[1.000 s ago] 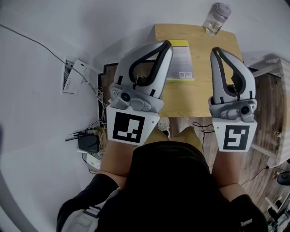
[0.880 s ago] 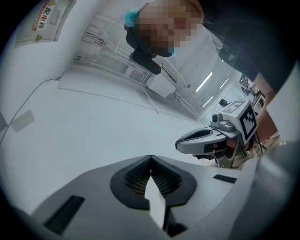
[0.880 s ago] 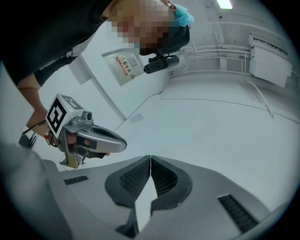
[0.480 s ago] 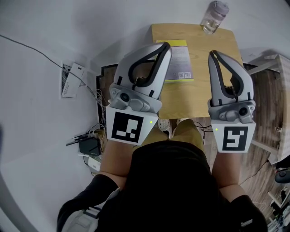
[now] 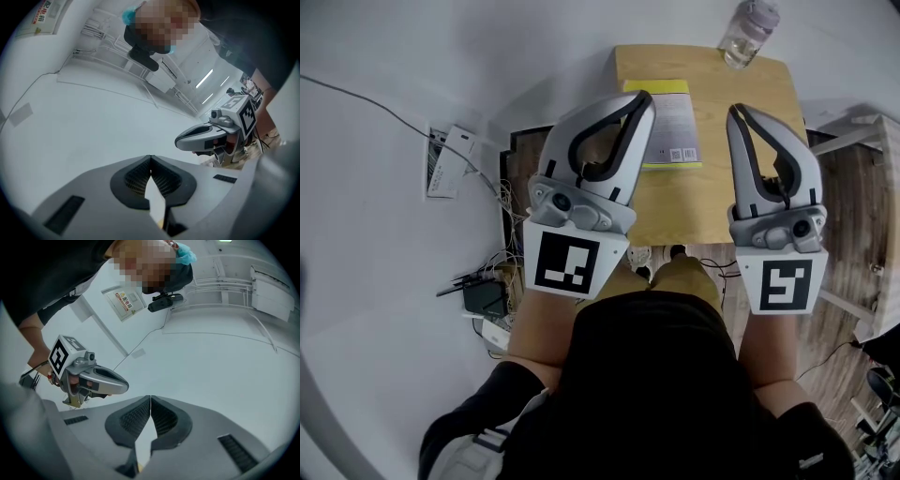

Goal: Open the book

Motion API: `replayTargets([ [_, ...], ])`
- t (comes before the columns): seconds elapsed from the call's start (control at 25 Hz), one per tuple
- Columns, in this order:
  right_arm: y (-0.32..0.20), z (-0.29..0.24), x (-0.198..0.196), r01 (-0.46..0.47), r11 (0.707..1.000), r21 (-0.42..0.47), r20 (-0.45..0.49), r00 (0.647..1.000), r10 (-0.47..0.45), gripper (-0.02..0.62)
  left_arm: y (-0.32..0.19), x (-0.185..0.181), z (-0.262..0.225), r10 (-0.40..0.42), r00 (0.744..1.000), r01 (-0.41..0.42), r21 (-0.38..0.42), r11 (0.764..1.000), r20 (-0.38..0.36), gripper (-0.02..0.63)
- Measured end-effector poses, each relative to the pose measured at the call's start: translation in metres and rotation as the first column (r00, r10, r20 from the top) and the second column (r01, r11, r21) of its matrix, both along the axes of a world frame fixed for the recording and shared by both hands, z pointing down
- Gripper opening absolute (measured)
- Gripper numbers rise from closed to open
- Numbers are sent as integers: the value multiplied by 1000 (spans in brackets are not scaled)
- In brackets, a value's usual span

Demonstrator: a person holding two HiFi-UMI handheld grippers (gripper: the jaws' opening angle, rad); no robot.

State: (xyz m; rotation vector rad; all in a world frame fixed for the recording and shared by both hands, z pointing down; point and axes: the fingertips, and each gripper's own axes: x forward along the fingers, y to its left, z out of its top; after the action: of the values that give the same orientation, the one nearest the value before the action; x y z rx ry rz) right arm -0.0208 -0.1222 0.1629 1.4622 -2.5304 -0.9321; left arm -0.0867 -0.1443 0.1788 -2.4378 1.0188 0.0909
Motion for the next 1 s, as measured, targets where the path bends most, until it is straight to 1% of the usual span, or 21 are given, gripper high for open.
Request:
replayTargets([
  [0.36, -2, 7, -3, 21, 999, -28, -14, 1000, -21, 29, -2, -1, 7, -10, 1000, 10, -8, 1000, 12, 11],
  [0.56, -8, 23, -16, 39, 997, -60, -32, 999, -41, 31, -2, -12, 13, -17, 1000, 17, -25, 1000, -4, 11],
  [0.84, -15, 56, -43, 85, 986, -143, -72, 993, -96, 32, -2, -30, 22, -48, 999, 49, -46, 998, 11, 11],
  [1.0, -21, 83, -57, 105, 972, -211, -104, 986, -129, 32, -3, -40, 28, -68, 998, 68, -54, 996, 9, 11],
])
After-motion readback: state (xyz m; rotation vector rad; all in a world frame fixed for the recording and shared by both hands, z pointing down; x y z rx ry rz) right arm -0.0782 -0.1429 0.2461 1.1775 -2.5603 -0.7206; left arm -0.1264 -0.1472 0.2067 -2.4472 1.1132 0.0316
